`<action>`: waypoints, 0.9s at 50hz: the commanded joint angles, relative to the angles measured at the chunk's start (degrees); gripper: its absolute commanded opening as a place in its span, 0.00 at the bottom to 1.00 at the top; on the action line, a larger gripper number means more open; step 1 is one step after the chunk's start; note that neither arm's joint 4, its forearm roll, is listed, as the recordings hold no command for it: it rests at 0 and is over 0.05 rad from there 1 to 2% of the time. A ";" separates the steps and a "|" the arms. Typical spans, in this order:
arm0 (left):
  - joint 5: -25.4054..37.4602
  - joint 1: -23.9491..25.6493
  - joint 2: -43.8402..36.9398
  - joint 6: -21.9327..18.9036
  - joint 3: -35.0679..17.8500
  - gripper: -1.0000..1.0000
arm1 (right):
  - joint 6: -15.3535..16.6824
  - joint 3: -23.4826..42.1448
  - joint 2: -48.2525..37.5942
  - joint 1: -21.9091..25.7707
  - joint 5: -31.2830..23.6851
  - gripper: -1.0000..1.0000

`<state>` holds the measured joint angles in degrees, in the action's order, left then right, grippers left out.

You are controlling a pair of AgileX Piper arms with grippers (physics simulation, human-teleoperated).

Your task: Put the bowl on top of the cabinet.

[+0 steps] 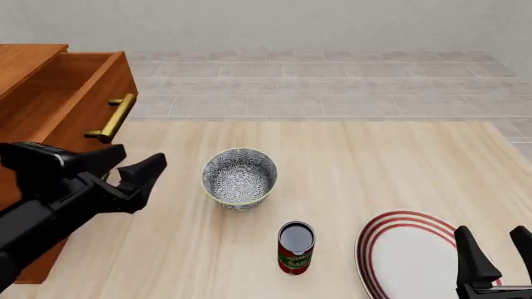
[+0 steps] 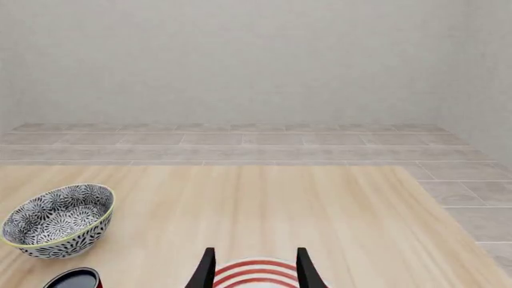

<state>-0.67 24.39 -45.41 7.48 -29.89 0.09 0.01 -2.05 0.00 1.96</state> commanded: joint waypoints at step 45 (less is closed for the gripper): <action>-2.66 0.04 -16.71 0.81 -7.14 1.00 | 0.00 0.00 -0.02 -0.01 0.01 1.00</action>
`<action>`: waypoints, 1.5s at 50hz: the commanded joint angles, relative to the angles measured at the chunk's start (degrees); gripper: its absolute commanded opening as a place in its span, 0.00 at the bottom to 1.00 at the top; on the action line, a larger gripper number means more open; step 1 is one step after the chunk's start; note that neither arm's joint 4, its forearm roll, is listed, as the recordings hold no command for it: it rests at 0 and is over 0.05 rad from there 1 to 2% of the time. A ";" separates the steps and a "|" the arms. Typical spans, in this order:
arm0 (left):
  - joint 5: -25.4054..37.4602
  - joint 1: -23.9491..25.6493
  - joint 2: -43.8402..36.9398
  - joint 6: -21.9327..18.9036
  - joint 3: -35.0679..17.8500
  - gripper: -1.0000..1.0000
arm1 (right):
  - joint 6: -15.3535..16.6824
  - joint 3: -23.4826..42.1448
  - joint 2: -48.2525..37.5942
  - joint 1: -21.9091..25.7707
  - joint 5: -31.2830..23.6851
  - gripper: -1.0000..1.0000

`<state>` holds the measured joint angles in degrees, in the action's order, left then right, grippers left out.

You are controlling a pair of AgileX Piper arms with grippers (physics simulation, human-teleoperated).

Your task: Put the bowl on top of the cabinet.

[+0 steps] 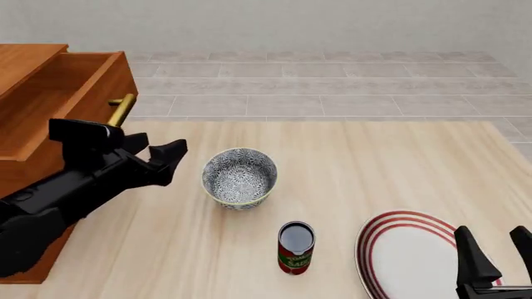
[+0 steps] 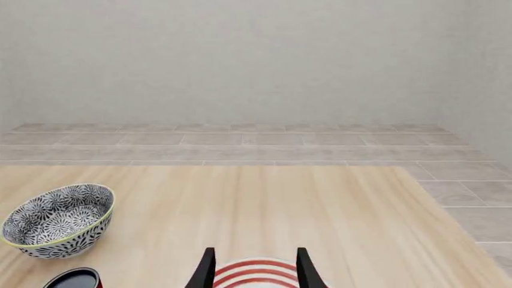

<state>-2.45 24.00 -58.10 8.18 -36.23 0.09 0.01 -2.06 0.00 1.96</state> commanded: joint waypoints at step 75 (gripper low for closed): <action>-2.73 -1.59 -22.26 -3.62 -12.42 1.00 | 0.01 0.00 0.00 -0.01 0.00 1.00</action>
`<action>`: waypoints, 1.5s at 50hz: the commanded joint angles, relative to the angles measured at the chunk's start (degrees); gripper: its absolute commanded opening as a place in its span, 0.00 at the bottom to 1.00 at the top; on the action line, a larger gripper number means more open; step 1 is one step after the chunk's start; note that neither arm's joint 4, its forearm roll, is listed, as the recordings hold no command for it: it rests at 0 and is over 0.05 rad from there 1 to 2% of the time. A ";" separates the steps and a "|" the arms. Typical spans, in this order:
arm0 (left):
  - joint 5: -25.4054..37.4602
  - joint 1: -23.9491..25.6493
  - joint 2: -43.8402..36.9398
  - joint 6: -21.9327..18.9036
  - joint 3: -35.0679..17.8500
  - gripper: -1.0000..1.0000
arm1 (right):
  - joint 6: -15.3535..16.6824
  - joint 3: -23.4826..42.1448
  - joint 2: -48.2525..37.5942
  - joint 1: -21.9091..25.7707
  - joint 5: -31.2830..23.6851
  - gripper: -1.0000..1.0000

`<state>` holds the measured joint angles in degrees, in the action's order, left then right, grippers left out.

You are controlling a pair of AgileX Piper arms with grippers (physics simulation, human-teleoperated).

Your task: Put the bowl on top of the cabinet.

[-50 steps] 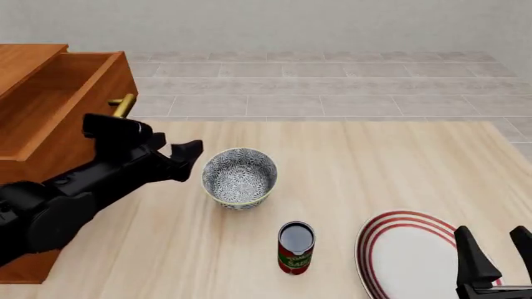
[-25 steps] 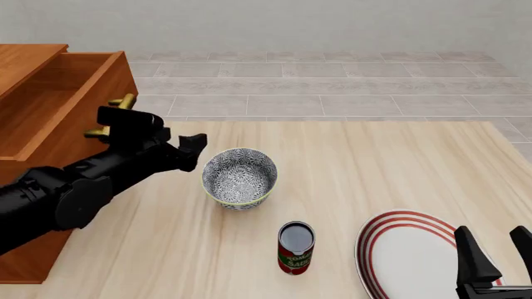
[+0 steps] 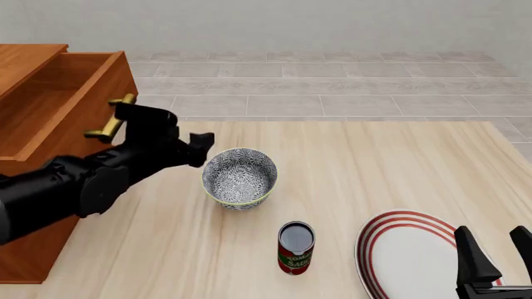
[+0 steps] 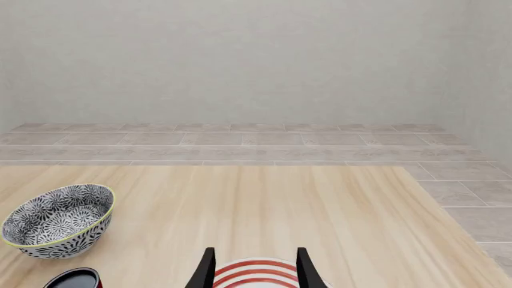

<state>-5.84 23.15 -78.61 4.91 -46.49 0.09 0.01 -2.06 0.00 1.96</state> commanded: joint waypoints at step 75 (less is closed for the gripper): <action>-6.25 -1.94 -14.35 -2.43 -1.96 1.00 | 0.00 0.00 0.08 -0.01 -0.04 1.00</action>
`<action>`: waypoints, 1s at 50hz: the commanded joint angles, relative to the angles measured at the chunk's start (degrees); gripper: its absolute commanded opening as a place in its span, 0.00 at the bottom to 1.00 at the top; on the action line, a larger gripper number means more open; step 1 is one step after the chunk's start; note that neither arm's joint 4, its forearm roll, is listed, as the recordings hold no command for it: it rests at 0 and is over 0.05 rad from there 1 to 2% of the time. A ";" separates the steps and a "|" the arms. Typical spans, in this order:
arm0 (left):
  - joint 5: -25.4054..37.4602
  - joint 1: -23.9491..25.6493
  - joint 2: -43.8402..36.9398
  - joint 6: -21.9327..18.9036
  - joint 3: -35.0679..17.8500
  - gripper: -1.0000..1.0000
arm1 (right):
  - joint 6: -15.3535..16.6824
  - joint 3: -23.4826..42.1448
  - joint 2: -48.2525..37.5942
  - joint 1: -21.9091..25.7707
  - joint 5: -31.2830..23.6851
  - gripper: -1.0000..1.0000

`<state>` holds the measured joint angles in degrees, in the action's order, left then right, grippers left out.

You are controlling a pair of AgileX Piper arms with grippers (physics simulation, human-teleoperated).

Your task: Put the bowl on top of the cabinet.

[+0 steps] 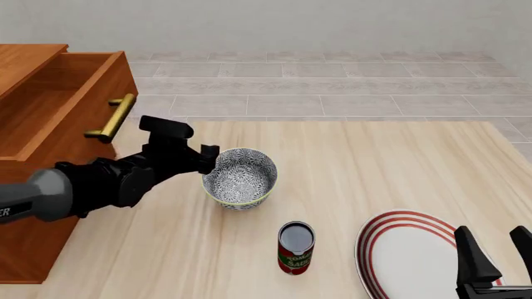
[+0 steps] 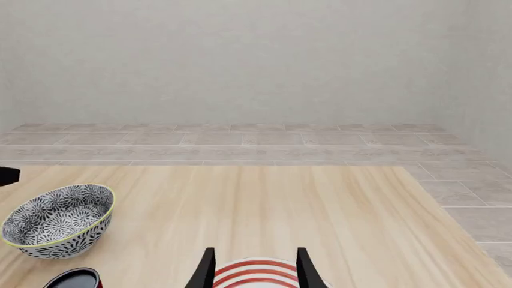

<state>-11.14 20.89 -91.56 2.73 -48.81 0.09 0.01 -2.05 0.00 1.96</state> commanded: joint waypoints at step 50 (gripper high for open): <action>-3.11 0.23 -7.00 -0.33 -0.31 1.00 | 0.00 0.00 0.01 0.00 -0.01 1.00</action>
<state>-13.74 21.17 -97.49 2.67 -49.02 0.09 0.01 -2.05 0.00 1.96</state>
